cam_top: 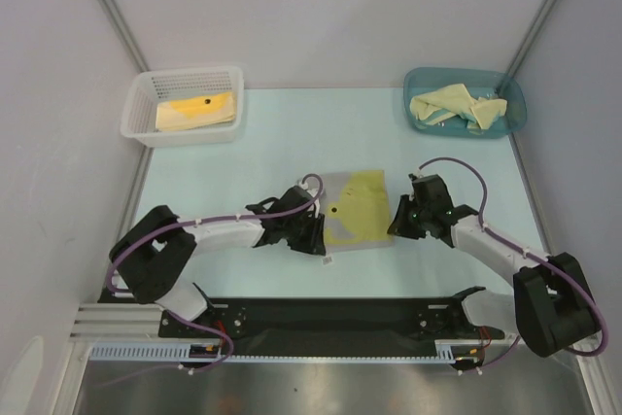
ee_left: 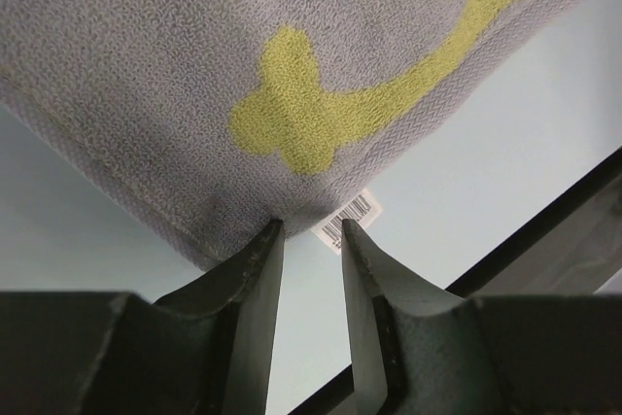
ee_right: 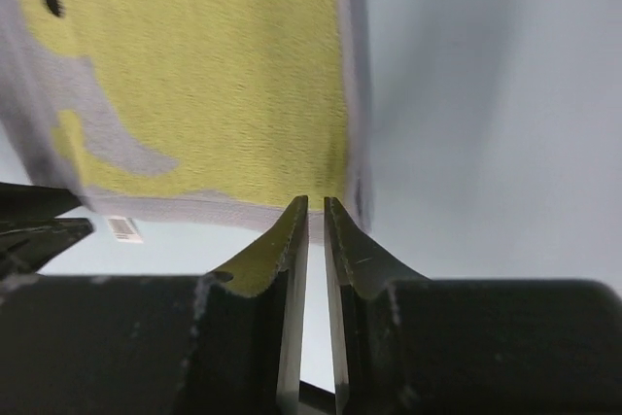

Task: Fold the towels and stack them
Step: Fold the towel

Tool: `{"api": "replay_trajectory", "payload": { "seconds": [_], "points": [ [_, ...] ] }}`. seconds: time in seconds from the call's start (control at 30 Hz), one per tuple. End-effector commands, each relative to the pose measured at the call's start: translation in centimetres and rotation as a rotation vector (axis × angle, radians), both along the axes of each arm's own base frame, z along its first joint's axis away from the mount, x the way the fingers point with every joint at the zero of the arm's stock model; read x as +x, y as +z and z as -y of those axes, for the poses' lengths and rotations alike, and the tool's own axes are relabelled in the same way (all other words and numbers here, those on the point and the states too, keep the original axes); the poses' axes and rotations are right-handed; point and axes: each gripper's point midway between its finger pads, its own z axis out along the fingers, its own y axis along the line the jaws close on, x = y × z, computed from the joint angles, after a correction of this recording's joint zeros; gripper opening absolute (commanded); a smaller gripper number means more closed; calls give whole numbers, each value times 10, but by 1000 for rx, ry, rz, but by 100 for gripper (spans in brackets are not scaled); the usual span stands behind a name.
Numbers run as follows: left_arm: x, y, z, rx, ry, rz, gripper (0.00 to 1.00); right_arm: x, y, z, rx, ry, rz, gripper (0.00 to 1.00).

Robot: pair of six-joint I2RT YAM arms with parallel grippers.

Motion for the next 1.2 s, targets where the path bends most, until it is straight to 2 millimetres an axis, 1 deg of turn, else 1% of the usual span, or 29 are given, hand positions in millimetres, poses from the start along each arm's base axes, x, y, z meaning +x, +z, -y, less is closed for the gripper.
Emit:
{"api": "replay_trajectory", "payload": {
  "seconds": [0.0,0.1,0.23,0.27,0.33,0.37,0.43,0.47,0.5,0.53,0.57,0.6,0.63,0.67,0.7,0.73,0.77,0.8,0.83,0.87,0.9,0.93,0.97,1.0,1.03,1.07,1.1,1.13,1.17],
  "points": [
    [1,-9,-6,31,3,19,37,-1,-13,1,14,5,-8,17],
    [1,-17,-16,86,18,22,36,-5,-20,7,-12,-15,-22,16],
    [5,-18,-23,128,36,35,36,-5,-15,8,-15,-18,-11,16],
    [7,-13,-22,126,38,42,37,-5,-12,8,-14,-17,-10,16],
    [7,-3,-25,137,40,45,43,-5,-6,6,-4,-11,-5,17],
    [17,12,-20,128,50,83,45,-4,1,6,1,-11,3,18],
    [33,44,-16,115,62,151,50,11,21,6,14,-16,49,19],
    [40,54,-17,117,63,180,52,17,27,7,21,-19,61,19],
    [47,62,-15,109,67,195,53,30,41,5,34,-14,104,19],
    [62,75,-13,90,89,220,53,36,49,2,61,0,119,19],
    [70,78,-13,85,99,232,53,50,57,4,80,-7,158,19],
    [79,82,-13,84,100,249,51,58,57,1,88,8,160,17],
    [93,81,-14,89,121,253,51,72,73,-8,134,42,211,16],
    [102,82,-14,82,120,270,51,80,77,-10,151,58,230,16],
    [107,81,-11,70,111,262,50,87,73,-14,161,74,220,16],
    [120,80,-13,67,127,263,50,98,84,-22,192,121,261,16],
    [127,80,-12,62,121,271,49,104,86,-26,201,141,264,16],
    [135,82,-8,42,120,283,49,109,85,-28,207,153,261,15],
    [141,82,-8,36,122,285,48,114,75,-34,217,182,230,15],
    [154,78,-9,38,129,282,48,125,83,-38,232,199,257,15],
    [161,78,-9,34,133,285,47,131,81,-39,235,210,255,15],
    [173,81,-10,24,146,296,46,137,69,-40,236,210,228,15],
    [179,70,-11,37,144,282,46,148,69,-40,233,217,241,15],
    [184,65,-11,42,146,277,46,154,64,-38,233,212,231,15],
    [194,66,-15,49,163,278,46,160,60,-33,239,202,217,15],
    [198,61,-18,61,163,275,46,166,41,-30,235,196,178,15],
    [202,48,-21,84,164,256,45,175,40,-26,229,190,186,15],
    [206,44,-24,96,172,255,45,182,31,-20,210,176,176,15],
    [215,42,-30,110,184,264,45,187,16,-13,195,160,148,15]
  ]
}}
